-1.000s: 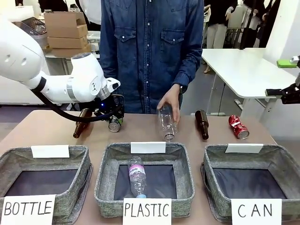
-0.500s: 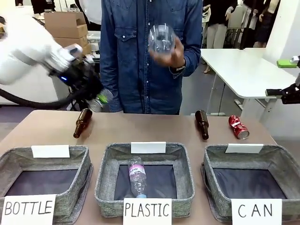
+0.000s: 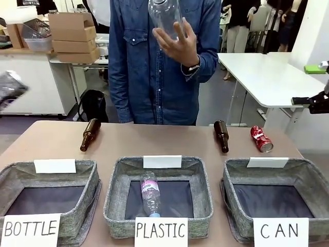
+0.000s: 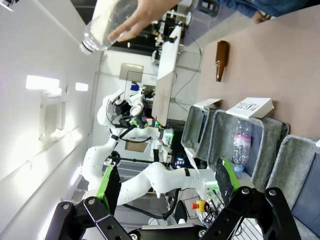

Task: Sort the can waste into the basket.
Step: Pick up the can waste from the table and place it in the right Fabric basket.

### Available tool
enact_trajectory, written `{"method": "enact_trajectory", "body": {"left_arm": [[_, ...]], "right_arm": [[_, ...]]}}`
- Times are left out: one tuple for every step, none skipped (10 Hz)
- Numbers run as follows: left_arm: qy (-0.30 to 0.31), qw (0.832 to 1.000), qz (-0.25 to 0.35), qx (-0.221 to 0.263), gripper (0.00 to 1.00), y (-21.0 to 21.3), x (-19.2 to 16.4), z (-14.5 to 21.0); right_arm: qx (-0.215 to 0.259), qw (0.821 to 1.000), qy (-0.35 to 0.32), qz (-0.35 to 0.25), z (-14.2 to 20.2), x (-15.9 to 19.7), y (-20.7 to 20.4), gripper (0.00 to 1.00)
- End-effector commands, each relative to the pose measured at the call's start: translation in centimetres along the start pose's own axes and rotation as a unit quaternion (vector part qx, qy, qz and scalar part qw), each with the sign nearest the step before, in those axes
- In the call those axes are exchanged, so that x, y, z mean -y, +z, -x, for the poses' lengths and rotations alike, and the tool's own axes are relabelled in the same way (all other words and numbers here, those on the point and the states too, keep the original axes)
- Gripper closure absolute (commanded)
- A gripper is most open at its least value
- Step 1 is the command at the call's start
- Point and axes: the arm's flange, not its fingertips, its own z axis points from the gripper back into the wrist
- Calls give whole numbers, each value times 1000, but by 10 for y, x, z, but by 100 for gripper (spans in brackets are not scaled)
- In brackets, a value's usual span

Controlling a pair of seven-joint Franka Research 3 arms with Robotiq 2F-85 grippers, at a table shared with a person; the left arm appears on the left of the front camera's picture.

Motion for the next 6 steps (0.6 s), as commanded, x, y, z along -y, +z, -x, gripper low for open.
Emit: {"method": "enact_trajectory", "body": {"left_arm": [[-35,997,50,50,100,-3,-9,8],[0,1000,0,0,100,0,0,0],[0,1000,0,0,100,0,0,0],[0,1000,0,0,100,0,0,0],[0,1000,0,0,100,0,0,0],[0,1000,0,0,100,0,0,0]], "right_arm": [[0,1000,15,-6,-1,0,0,0],[0,1000,15,-6,-1,0,0,0],[0,1000,15,-6,-1,0,0,0],[0,1000,15,-6,-1,0,0,0],[0,1000,15,-6,-1,0,0,0],[0,1000,15,-6,-1,0,0,0]]}}
